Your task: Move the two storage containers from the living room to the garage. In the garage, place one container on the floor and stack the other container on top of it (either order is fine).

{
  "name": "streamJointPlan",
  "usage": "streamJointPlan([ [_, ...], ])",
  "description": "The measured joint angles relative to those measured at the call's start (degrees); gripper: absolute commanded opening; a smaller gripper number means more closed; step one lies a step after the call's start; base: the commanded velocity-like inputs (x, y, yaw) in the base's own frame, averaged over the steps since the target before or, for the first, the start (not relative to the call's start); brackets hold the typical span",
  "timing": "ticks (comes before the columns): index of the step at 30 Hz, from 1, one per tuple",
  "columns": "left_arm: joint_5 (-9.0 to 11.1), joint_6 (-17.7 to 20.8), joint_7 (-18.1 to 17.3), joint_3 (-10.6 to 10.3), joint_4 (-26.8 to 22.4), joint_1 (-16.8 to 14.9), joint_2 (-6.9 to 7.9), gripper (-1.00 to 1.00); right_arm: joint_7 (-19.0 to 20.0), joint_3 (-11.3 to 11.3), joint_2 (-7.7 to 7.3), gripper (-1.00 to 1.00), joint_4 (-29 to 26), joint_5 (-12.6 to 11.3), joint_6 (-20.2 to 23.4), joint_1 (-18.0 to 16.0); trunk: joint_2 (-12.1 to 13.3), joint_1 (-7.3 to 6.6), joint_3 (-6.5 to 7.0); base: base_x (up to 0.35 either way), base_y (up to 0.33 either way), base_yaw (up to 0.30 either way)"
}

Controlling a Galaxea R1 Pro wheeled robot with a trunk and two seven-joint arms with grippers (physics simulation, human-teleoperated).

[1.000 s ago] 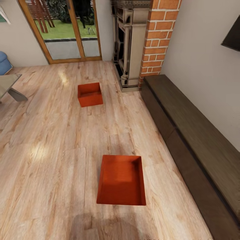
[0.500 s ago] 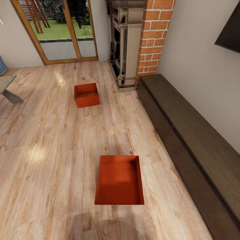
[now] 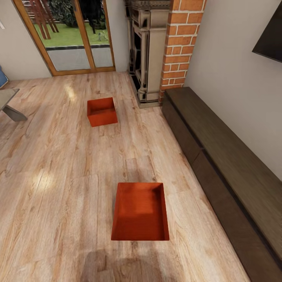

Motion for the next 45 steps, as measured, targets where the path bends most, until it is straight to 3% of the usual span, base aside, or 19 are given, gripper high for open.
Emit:
streamJointPlan([
  [18, -0.19, -0.01, 0.04, -0.21, -0.48, -0.05, 0.04, 1.0, -0.39, 0.05, 0.36, 1.0, -0.29, -0.02, 0.65, -0.01, 0.0, 0.0, 0.0, 0.0, 0.0, 0.0],
  [24, -0.07, 1.98, 0.32, -0.14, -13.89, -0.1, 1.28, 1.0, -0.58, -0.17, 2.31, 1.0, -7.52, -0.62, 1.08, -0.04, 0.0, 0.0, 0.0, 0.0, 0.0, 0.0],
  [25, -0.17, 3.21, 0.38, -0.13, -16.49, -0.17, 1.41, 1.0, -0.85, -0.15, 2.45, 1.0, -10.13, -1.02, 1.78, -0.05, 0.0, 0.0, 0.01, 0.0, 0.0, 0.0],
  [26, -0.38, 6.98, 0.49, -0.12, -21.48, -0.33, 1.7, 1.0, -2.08, -0.36, 2.59, 1.0, -15.93, -2.32, 4.78, -0.14, 0.0, 0.0, 0.02, 0.0, 0.0, 0.0],
  [29, -0.5, 11.32, 0.89, -0.09, -25.95, -0.67, 2.31, 1.0, -3.94, -0.74, 2.71, 1.0, -22.65, -4.3, 9.16, -0.57, 0.0, 0.0, 0.01, 0.0, 0.0, 0.0],
  [33, -0.53, 13.24, 1.4, -0.07, -27.78, -3.83, 3.04, 1.0, -5.74, -0.94, 3.04, 1.0, -26.29, -6.92, 12.41, -4.44, 0.0, 0.0, 0.02, 0.0, 0.0, 0.0],
  [35, -0.51, 13.83, 1.56, -0.06, -27.53, -9.03, 3.36, 1.0, -7.73, -1.06, 4.35, 1.0, -26.24, -8.69, 13.31, -10.4, 0.0, 0.0, 0.02, 0.0, 0.0, 0.0],
  [36, -0.49, 13.93, 1.57, -0.05, -27.44, -9.7, 3.37, 1.0, -8.18, -1.08, 4.59, 1.0, -26.14, -8.89, 13.34, -10.92, 0.0, 0.0, 0.01, 0.0, 0.0, 0.0],
  [38, -0.76, 16.39, 1.67, -0.02, -27.85, -14.44, 3.27, 1.0, -11.16, -1.09, 6.08, 1.0, -25.91, -9.22, 13.03, -16.04, 0.0, 0.0, 0.02, 0.0, 0.0, 0.0],
  [40, -0.79, 18.52, 1.96, -0.02, -27.94, -16.56, 3.22, 1.0, -11.9, -1.12, 6.72, 1.0, -25.82, -9.34, 13.02, -18.14, 0.0, 0.0, 0.02, 0.0, 0.0, 0.0],
  [42, -0.63, 22.2, 4.04, 0.01, -27.58, -20.7, 3.0, 1.0, -12.54, -1.14, 7.47, 1.0, -25.71, -9.44, 13.37, -21.31, 0.01, 0.0, 0.02, 0.0, 0.0, 0.0],
  [45, -0.49, 24.2, 7.82, 0.02, -28.02, -24.99, 2.59, 1.0, -13.66, -1.16, 8.35, 1.0, -25.49, -9.41, 13.3, -24.59, 0.01, 0.0, 0.02, 0.0, 0.0, 0.0],
])
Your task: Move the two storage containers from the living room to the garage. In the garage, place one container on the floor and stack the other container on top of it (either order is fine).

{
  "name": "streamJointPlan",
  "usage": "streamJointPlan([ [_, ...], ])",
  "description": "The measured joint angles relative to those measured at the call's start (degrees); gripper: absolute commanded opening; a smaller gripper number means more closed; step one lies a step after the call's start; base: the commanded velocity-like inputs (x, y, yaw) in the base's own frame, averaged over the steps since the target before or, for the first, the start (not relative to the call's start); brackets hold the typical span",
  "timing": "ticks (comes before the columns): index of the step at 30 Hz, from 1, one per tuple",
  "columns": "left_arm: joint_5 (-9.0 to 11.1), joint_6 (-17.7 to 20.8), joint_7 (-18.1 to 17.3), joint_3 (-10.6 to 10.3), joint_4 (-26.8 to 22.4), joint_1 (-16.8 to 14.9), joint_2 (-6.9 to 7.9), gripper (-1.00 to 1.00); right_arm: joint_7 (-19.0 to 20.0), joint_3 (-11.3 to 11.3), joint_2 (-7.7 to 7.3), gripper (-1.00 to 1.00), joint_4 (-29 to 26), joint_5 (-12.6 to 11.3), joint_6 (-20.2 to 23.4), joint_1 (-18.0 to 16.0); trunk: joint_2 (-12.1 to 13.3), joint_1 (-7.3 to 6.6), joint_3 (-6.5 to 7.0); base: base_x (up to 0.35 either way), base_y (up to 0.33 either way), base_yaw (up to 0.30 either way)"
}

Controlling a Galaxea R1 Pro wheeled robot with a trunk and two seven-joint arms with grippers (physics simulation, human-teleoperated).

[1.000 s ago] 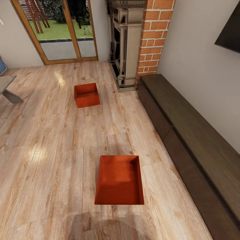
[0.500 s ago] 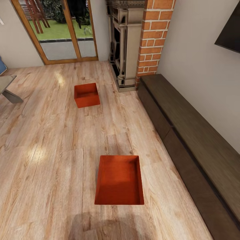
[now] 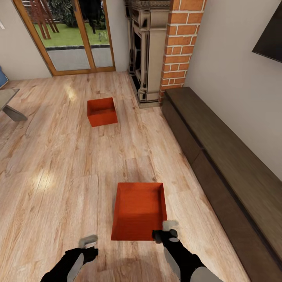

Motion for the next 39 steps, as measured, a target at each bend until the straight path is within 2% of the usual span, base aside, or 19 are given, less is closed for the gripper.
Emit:
streamJointPlan([
  [3, 0.19, 0.52, 3.47, -0.01, 0.6, -6.81, -0.27, 1.0, -2.98, -0.03, 0.31, 1.0, 2.35, 0.05, -0.55, -5.67, 0.0, 0.0, 0.01, 0.0, 0.0, 0.0],
  [6, 0.15, 0.06, 4.11, -0.03, 0.78, -9.39, -0.34, 1.0, -3.99, -0.11, 0.31, 1.0, 3.26, -0.06, -1.7, -7.23, 0.0, 0.0, 0.0, 0.0, 0.0, 0.0],
  [8, -0.18, -0.88, 4.27, -0.25, 0.77, -11.29, -1.26, 1.0, -4.45, -0.37, 0.31, 1.0, 3.93, -0.3, -3.42, -7.73, 0.0, 0.0, 0.0, 0.0, 0.0, 0.0],
  [9, -0.24, -1.13, 4.32, -0.45, 0.78, -11.53, -1.68, 1.0, -4.47, -0.66, 0.31, 1.0, 4.17, -0.3, -3.72, -7.78, 0.0, 0.0, -0.01, 0.0, 0.0, 0.0],
  [11, -0.77, -1.91, 4.33, -0.63, 0.99, -11.98, -3.59, 1.0, -4.5, -1.66, 0.27, 1.0, 5.16, -0.21, -4.43, -7.87, 0.0, 0.0, -0.01, 0.0, 0.0, 0.0],
  [12, -1.56, -2.47, 4.39, -0.7, 1.39, -12.14, -4.83, 1.0, -4.51, -2.1, 0.19, 1.0, 5.95, -0.22, -4.78, -7.9, 0.0, 0.0, -0.01, 0.0, 0.0, 0.0],
  [13, -2.27, -2.75, 4.42, -0.72, 1.72, -12.21, -5.39, 1.0, -4.5, -2.26, 0.14, 1.0, 6.32, -0.2, -4.94, -7.92, 0.0, 0.0, -0.01, 0.0, 0.0, 0.0],
  [14, -3.97, -3.37, 4.46, -0.75, 2.51, -12.3, -6.2, 1.0, -4.36, -2.48, -0.02, 1.0, 6.86, -0.18, -5.14, -7.93, 0.0, 0.0, -0.01, 0.0, 0.0, 0.0],
  [15, -5.03, -3.74, 4.46, -0.74, 2.99, -12.33, -6.52, 1.0, -4.28, -2.56, -0.09, 1.0, 7.07, -0.16, -5.22, -7.94, 0.0, 0.0, -0.01, 0.0, 0.0, 0.0],
  [16, -8.08, -5.0, 4.53, -0.75, 4.19, -12.39, -7.2, 1.0, -4.05, -2.66, -0.23, 1.0, 7.44, -0.06, -5.33, -7.95, 0.0, 0.0, -0.01, 0.0, 0.0, 0.0],
  [17, -9.87, -5.85, 4.61, -0.75, 4.47, -12.42, -7.58, 1.0, -3.86, -2.64, -0.27, 1.0, 7.59, 0.13, -5.39, -7.96, 0.0, 0.0, -0.01, 0.0, 0.0, 0.0],
  [19, -11.58, -6.62, 4.69, -0.75, 4.76, -12.44, -7.93, 1.0, -3.65, -2.58, -0.31, 1.0, 7.73, 0.42, -5.45, -7.96, 0.0, 0.0, -0.01, 0.0, 0.0, 0.0],
  [22, -13.01, -7.43, 4.76, -0.65, 5.13, -12.46, -8.31, 1.0, -2.33, -2.24, -0.42, 1.0, 7.92, 0.81, -5.42, -7.96, 0.0, 0.0, -0.01, 0.0, 0.0, 0.0],
  [30, -13.15, -7.59, 4.86, -0.55, 4.22, -12.46, -8.61, 1.0, -1.93, -2.17, -0.5, 1.0, 7.92, 0.85, -5.43, -7.97, 0.0, 0.0, -0.01, 0.0, 0.0, -0.008],
  [31, -13.33, -7.72, 4.81, -0.46, 2.51, -12.47, -9.07, 1.0, -2.52, -2.31, -0.43, 1.0, 7.94, 0.68, -5.28, -7.96, 0.0, 0.0, 0.0, 0.0, 0.0, -0.132],
  [39, -13.35, -7.82, 4.8, -0.43, 2.14, -12.46, -9.02, 1.0, -3.59, -2.41, -0.39, 1.0, 7.94, 0.83, -5.37, -7.96, 0.0, 0.0, 0.13, 0.0, 0.0, -0.157],
])
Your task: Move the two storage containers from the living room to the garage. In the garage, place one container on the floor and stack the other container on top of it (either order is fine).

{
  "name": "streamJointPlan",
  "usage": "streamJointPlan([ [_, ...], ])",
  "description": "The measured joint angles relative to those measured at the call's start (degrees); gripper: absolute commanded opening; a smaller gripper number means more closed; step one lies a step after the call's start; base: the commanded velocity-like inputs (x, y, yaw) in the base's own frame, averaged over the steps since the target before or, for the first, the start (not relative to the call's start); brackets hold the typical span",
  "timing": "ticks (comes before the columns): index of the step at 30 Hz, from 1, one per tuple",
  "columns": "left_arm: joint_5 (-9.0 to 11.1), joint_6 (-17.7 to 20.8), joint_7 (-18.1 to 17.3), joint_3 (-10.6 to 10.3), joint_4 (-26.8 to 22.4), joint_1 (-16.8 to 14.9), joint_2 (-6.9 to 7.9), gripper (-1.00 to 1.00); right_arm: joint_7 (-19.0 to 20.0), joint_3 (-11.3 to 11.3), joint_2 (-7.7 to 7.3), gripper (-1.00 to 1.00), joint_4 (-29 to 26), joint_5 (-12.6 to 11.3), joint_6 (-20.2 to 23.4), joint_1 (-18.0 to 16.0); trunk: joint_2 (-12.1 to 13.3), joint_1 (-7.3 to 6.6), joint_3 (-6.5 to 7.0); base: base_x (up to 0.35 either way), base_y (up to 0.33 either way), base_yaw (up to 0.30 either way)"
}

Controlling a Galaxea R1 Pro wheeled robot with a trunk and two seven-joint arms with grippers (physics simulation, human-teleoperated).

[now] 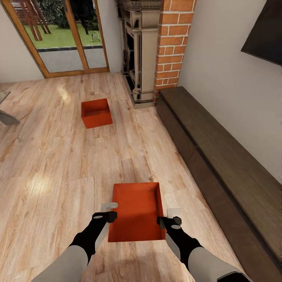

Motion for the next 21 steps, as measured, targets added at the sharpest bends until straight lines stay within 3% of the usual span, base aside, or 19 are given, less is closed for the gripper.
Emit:
streamJointPlan([
  [6, 0.15, -0.03, 0.02, 0.42, 0.5, 0.01, 0.15, 1.0, -0.03, 0.01, -0.04, 1.0, -0.4, 0.27, -0.24, 0.0, 0.0, 0.0, 0.0, 0.0, 0.0, -0.006],
  [12, 0.43, -4.01, 0.01, 0.54, 2.85, 0.0, 0.29, 1.0, 0.59, 0.32, 0.01, 1.0, -0.84, 0.22, -2.5, 0.01, 0.0, 0.0, 0.0, 0.0, 0.0, 0.0],
  [21, 0.36, -4.89, 0.02, 0.59, 3.26, 0.0, 0.22, 1.0, 0.8, 0.5, 0.04, 1.0, -0.87, 0.35, -2.78, 0.01, 0.0, 0.0, 0.0, 0.0, 0.0, 0.0],
])
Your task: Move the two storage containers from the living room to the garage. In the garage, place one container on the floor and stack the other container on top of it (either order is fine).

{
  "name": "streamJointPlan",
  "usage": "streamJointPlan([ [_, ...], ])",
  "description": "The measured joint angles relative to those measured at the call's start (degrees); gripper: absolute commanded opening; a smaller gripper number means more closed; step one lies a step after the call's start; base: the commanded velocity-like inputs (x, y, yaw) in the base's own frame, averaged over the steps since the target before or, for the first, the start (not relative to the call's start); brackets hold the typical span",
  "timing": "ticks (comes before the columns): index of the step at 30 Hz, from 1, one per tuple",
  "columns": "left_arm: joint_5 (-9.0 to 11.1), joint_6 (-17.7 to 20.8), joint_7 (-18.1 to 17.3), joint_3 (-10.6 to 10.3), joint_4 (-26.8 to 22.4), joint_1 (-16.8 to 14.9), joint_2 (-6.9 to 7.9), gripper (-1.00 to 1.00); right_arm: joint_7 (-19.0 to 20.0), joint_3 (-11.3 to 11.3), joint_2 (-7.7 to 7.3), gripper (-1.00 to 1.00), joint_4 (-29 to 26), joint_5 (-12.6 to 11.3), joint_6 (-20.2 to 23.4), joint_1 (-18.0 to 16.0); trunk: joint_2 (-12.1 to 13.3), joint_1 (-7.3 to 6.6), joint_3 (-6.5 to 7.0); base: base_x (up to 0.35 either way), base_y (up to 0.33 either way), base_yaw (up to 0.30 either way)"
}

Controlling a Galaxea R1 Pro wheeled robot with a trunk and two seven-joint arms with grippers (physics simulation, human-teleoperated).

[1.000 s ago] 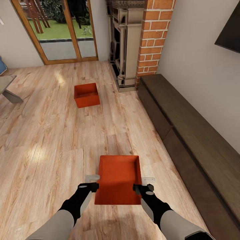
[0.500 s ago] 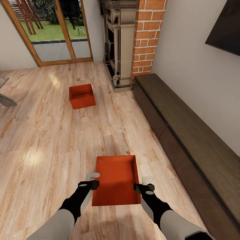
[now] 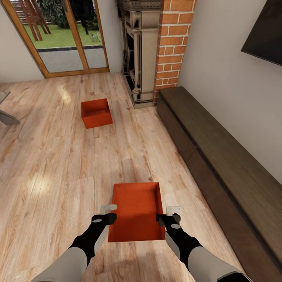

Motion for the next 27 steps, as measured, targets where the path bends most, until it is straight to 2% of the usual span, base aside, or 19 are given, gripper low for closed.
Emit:
streamJointPlan([
  [6, 0.3, -0.39, -0.36, -0.09, -0.01, 0.0, -0.11, 1.0, 0.01, -0.09, 0.03, 1.0, 0.04, 1.09, -0.01, 0.0, 0.0, 0.0, 0.0, 0.0, 0.0, 0.0],
  [7, 2.08, -3.35, -0.38, -0.2, 0.17, 0.0, -0.1, 1.0, 0.0, -0.13, 0.07, 1.0, 0.22, 1.35, -0.01, 0.0, 0.0, 0.0, 0.0, 0.0, 0.0, 0.0],
  [8, 2.71, -4.17, -0.37, -0.24, 0.34, 0.0, -0.08, 1.0, 0.0, -0.14, 0.08, 1.0, 0.27, 1.39, -0.01, 0.0, 0.0, 0.0, 0.0, 0.0, 0.0, 0.0],
  [12, 3.72, -5.24, -0.21, -0.31, 0.85, 0.0, -0.1, 1.0, 0.0, -0.15, 0.09, 1.0, 0.33, 1.42, -0.01, 0.0, 0.0, 0.0, 0.0, 0.0, 0.0, 0.0],
  [20, 3.98, -5.06, -0.03, -0.32, 0.88, 0.0, -0.14, 1.0, -0.07, -0.15, 0.07, 1.0, 0.35, 1.43, -0.01, 0.0, 0.0, 0.0, 0.0, 0.0, 0.0, 0.0],
  [27, 3.95, -4.94, -0.1, -0.35, 0.78, 0.0, -0.07, 1.0, -0.05, -0.14, 0.09, 1.0, 0.35, 1.43, -0.01, 0.0, -2.79, 1.53, -1.25, 0.0, 0.0, 0.0],
])
